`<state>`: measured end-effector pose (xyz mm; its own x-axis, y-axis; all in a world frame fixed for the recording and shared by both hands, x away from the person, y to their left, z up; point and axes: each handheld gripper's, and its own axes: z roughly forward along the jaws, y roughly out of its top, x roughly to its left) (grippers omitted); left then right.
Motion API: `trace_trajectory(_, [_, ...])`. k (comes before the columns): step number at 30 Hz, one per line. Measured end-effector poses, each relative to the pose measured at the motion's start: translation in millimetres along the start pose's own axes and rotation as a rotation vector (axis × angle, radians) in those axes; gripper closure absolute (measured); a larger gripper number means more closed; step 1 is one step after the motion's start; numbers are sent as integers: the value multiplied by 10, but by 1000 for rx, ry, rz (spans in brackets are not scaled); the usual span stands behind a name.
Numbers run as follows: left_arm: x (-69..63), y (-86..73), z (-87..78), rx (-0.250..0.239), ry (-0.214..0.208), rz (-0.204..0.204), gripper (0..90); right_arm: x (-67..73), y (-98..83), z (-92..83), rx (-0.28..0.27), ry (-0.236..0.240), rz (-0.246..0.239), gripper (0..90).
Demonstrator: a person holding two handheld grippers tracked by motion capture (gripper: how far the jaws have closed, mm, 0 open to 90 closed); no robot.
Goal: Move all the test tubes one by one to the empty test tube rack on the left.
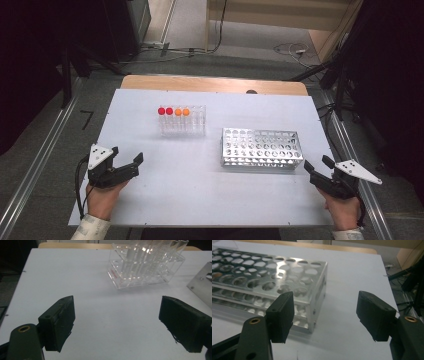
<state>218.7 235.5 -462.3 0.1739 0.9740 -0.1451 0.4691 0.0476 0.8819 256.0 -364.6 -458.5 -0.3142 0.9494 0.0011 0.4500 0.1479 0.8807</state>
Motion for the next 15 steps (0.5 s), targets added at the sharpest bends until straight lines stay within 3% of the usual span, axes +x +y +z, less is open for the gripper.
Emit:
trace_trajectory(6, [119, -72, -27, 6, 40, -15, 141, -126, -153, 60, 53, -31, 42, 287])
trace_trajectory(15, [271, -161, 27, 37, 79, -32, 141, -235, -242, 118, 82, -57, 87, 269])
